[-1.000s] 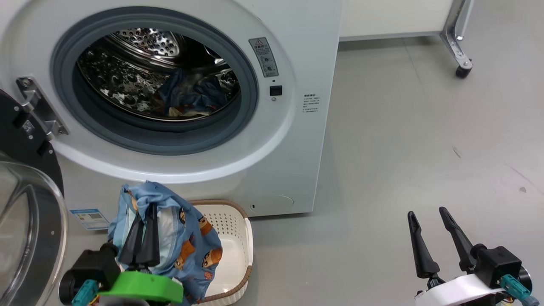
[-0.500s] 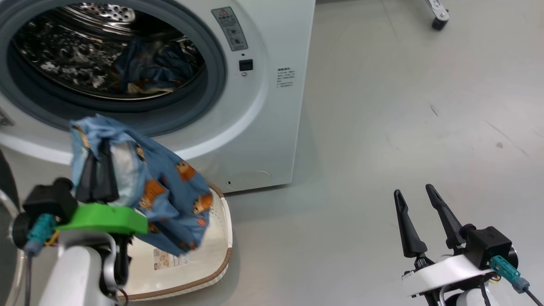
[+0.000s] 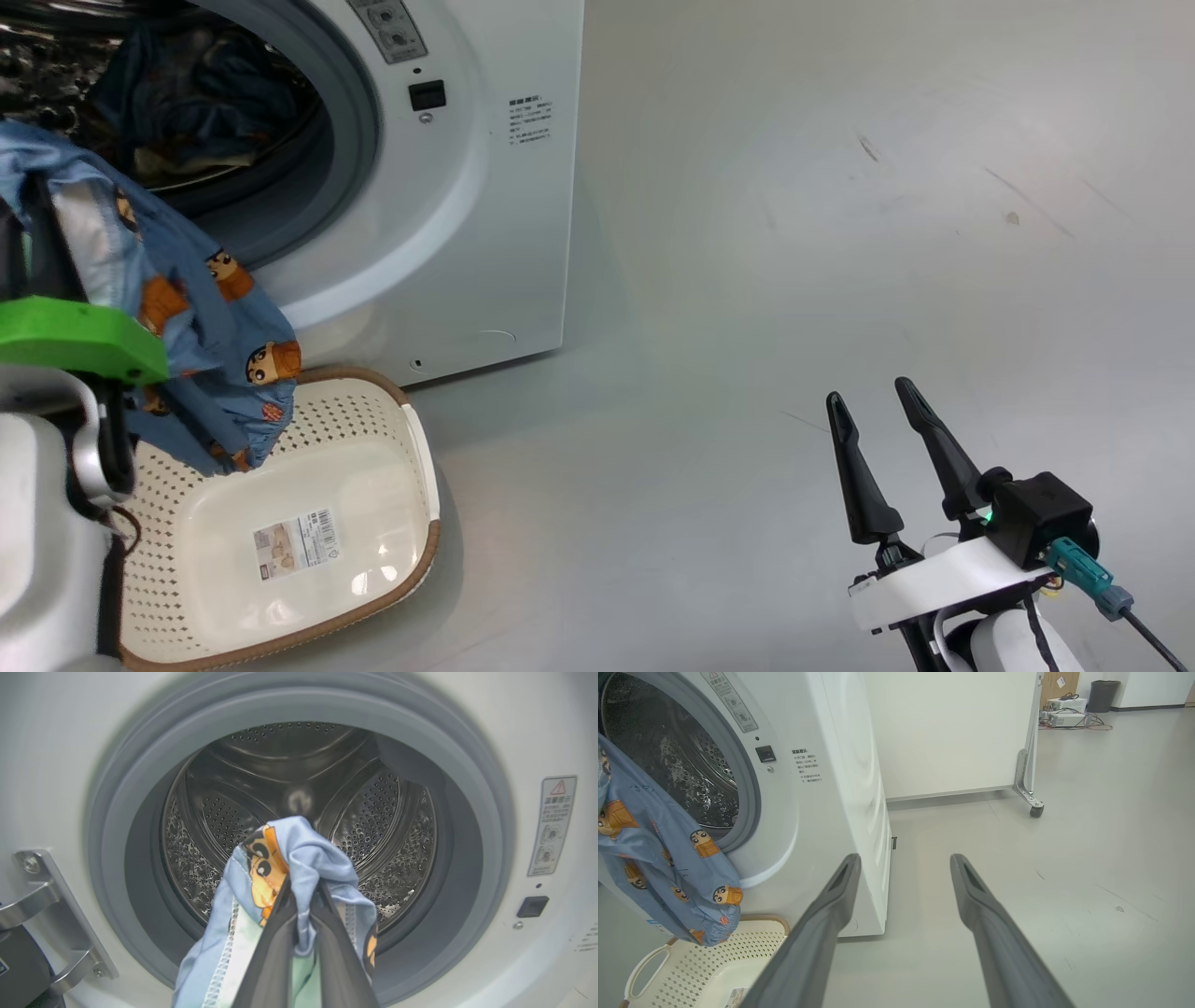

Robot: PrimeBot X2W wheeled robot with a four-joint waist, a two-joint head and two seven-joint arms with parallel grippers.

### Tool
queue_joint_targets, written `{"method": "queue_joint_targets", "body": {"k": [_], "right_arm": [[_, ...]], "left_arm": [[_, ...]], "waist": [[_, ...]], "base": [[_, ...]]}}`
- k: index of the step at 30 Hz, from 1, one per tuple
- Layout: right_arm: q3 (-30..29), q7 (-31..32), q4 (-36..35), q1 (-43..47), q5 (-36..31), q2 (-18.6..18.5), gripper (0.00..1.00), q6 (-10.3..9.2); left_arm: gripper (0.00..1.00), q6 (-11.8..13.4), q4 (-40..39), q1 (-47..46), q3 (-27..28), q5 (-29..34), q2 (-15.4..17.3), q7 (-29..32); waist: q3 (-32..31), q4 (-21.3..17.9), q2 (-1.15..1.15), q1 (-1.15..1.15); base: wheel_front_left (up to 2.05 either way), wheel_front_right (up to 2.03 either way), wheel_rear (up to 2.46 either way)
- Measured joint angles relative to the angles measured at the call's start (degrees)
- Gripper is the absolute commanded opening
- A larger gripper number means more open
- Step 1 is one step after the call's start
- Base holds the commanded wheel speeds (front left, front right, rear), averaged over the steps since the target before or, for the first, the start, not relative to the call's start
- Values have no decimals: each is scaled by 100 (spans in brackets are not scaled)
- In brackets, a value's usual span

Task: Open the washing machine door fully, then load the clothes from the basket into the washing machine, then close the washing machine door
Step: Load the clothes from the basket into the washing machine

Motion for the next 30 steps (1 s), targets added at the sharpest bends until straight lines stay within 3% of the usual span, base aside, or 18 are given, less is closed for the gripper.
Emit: {"method": "queue_joint_targets", "body": {"k": [30], "right_arm": [[622,0,-242,-534,849,67,100,0]], "left_arm": [[0,-46,1076,-3243,92,599,1389,789]], "waist": [[2257,-1192,0,0]], "base": [[0,0,0]]}}
